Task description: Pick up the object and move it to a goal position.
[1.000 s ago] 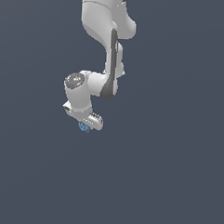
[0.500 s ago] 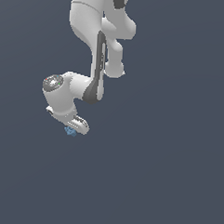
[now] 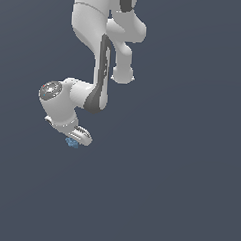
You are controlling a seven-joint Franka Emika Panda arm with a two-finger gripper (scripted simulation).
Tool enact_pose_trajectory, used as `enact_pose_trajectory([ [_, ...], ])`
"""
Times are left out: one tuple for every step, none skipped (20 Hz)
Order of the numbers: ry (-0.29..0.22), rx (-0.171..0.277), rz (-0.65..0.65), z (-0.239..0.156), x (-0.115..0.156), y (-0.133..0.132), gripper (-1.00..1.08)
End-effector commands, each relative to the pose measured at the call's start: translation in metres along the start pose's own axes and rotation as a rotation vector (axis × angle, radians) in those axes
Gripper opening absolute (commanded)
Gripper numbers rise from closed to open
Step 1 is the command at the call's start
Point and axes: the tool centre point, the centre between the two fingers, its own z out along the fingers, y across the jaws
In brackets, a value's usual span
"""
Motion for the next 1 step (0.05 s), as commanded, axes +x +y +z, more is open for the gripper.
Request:
enact_pose_trajectory([
  [0.0, 0.0, -0.001, 0.0001, -0.0003, -0.001, -1.0],
])
